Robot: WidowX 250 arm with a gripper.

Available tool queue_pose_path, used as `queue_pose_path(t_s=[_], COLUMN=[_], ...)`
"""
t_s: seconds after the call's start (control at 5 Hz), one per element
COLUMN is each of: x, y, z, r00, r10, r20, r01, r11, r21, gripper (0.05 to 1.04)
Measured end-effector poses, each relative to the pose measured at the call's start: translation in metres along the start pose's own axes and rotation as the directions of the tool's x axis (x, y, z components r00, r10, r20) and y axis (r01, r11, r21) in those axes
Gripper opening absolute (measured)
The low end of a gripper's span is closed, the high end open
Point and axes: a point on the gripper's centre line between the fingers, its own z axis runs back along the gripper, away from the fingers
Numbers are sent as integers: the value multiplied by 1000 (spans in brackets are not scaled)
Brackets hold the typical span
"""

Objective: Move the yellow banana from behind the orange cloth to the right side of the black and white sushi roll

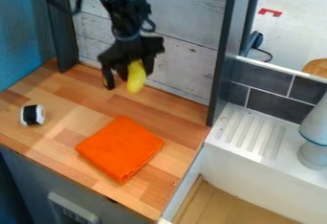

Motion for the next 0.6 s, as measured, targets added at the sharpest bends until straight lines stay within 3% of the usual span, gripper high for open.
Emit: queue_pose_path(t_s=[0.4,0.6], x=[36,48], y=[61,82], z=[4,-10], r00=[991,986], r10=[123,159], r20=[53,56], r01=[-127,-165], r11=[989,977], r21=[78,133], gripper=[606,606])
